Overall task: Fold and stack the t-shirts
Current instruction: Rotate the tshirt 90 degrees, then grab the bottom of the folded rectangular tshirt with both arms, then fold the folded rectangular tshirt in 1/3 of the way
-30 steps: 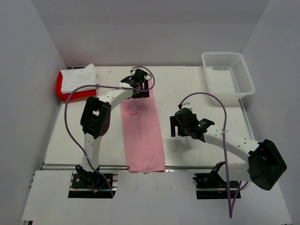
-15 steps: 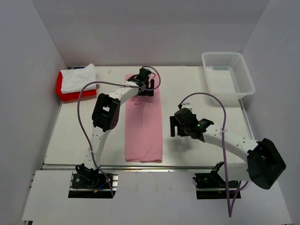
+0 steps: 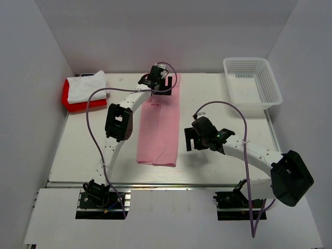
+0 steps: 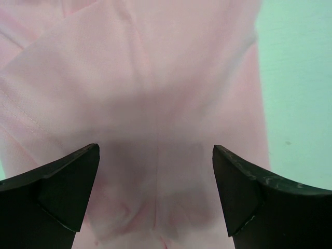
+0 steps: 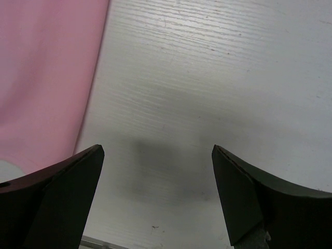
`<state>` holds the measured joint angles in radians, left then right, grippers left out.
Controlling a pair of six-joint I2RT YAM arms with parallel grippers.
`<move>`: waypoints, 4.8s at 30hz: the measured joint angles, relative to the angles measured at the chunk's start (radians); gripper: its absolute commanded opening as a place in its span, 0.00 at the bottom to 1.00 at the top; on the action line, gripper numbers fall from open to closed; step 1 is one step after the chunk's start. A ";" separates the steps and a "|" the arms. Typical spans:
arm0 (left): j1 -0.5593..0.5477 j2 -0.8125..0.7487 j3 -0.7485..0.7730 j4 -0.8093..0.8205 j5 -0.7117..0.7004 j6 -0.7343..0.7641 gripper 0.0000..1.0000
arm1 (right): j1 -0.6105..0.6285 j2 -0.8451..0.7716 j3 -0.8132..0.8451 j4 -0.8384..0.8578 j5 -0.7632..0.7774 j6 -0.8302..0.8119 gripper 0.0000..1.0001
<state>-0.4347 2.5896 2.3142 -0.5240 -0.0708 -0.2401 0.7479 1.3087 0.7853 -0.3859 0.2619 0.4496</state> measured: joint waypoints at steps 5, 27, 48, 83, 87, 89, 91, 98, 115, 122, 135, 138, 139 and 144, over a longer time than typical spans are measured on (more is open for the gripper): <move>-0.001 -0.155 -0.042 -0.048 0.030 0.019 1.00 | 0.000 -0.033 -0.001 0.016 -0.069 0.001 0.90; -0.029 -1.449 -1.756 -0.047 0.087 -0.354 1.00 | 0.099 0.132 -0.123 0.298 -0.463 0.197 0.88; -0.029 -1.514 -1.910 0.157 0.285 -0.356 0.48 | 0.098 0.173 -0.218 0.494 -0.505 0.377 0.41; -0.013 -1.330 -1.613 0.238 0.255 -0.294 0.00 | 0.057 0.192 0.050 0.346 -0.335 0.186 0.00; -0.001 -1.228 -1.469 0.230 0.217 -0.272 0.00 | -0.002 0.206 0.140 0.272 -0.294 0.143 0.00; 0.013 -1.180 -1.395 0.220 0.200 -0.261 0.00 | -0.032 0.229 0.203 0.249 -0.278 0.116 0.00; 0.028 -1.142 -1.336 0.211 0.181 -0.253 0.00 | -0.056 0.248 0.254 0.236 -0.270 0.092 0.00; 0.090 -1.030 -1.210 0.207 0.164 -0.227 0.00 | -0.135 0.347 0.410 0.196 -0.294 0.012 0.00; 0.145 -0.732 -0.935 0.233 0.205 -0.140 0.00 | -0.285 0.622 0.694 0.141 -0.460 -0.134 0.00; 0.176 -0.637 -0.877 0.245 0.236 -0.134 0.00 | -0.314 0.727 0.821 0.140 -0.513 -0.218 0.00; 0.227 -0.401 -0.657 0.269 0.278 -0.156 1.00 | -0.360 0.983 1.065 0.150 -0.563 -0.292 0.79; 0.251 -0.388 -0.616 0.261 0.294 -0.171 1.00 | -0.369 0.986 1.091 0.148 -0.571 -0.305 0.86; 0.254 -0.391 -0.612 0.262 0.297 -0.171 1.00 | -0.371 0.983 1.093 0.151 -0.572 -0.307 0.88; 0.275 -0.473 -0.727 0.283 0.302 -0.167 1.00 | -0.371 0.921 1.008 0.149 -0.577 -0.322 0.90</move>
<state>-0.1600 2.1170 1.5875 -0.2409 0.2310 -0.4072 0.3767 2.2292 1.7935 -0.2371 -0.3149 0.1272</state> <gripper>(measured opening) 0.997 0.902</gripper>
